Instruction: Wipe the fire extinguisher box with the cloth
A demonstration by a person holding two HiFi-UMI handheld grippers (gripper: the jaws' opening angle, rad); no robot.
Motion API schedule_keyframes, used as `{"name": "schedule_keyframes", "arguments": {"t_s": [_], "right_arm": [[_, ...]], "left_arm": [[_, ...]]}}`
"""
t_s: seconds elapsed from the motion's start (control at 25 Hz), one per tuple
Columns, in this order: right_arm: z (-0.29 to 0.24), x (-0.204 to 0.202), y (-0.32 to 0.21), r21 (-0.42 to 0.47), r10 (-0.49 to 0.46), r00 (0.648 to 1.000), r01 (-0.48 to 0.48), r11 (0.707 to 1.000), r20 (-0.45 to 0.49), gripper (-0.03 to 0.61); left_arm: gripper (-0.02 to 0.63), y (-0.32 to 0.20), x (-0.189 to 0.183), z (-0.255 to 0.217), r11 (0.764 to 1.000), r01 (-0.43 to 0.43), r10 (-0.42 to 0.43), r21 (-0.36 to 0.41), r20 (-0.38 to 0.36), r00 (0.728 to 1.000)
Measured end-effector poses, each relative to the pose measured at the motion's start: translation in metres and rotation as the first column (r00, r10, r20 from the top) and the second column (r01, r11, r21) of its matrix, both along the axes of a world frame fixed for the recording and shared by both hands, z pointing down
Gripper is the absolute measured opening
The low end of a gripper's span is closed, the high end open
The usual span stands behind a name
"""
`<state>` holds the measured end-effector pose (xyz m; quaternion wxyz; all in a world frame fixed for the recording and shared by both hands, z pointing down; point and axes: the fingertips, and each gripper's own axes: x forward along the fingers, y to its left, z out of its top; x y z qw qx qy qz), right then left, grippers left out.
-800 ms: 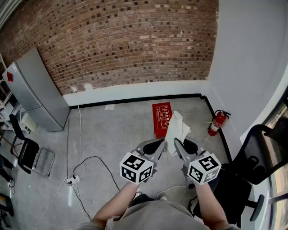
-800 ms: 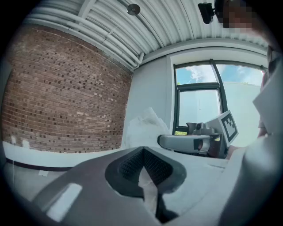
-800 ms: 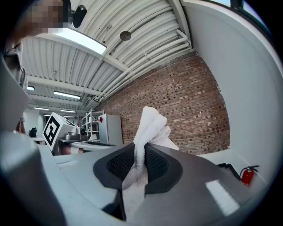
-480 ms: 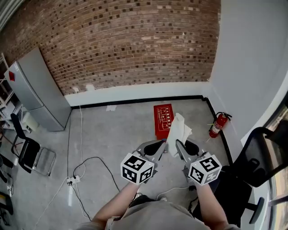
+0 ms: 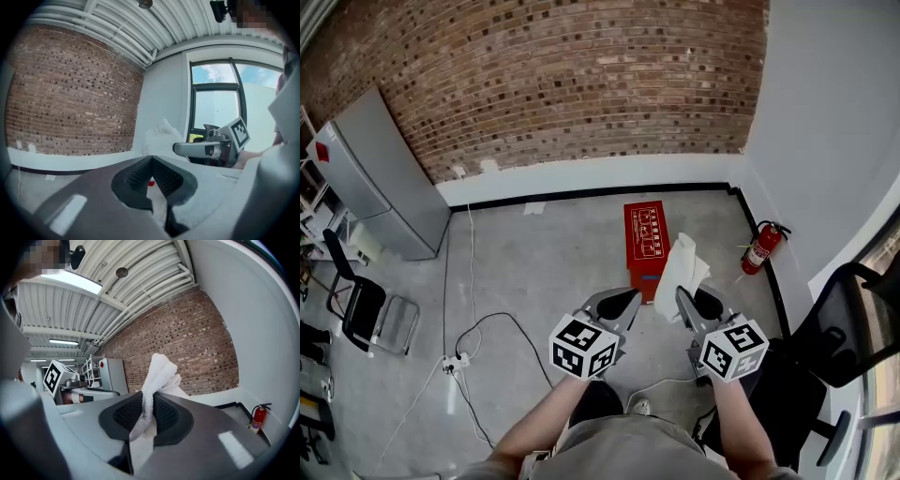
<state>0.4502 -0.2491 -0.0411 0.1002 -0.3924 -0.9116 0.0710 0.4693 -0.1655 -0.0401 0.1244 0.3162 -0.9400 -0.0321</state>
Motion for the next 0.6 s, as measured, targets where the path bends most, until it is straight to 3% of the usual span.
{"name": "schedule_keyframes", "arguments": {"t_s": [0.32, 0.6], "right_arm": [[0.030, -0.045, 0.013, 0.035, 0.048, 0.997, -0.046, 0.998, -0.063, 0.087], [0.057, -0.125, 0.039, 0.090, 0.126, 0.985, -0.116, 0.989, -0.116, 0.087]], "left_arm": [[0.000, 0.028, -0.048, 0.036, 1.000, -0.019, 0.019, 0.011, -0.070, 0.997], [0.000, 0.064, -0.134, 0.078, 0.996, -0.093, 0.091, -0.007, -0.142, 0.986]]}}
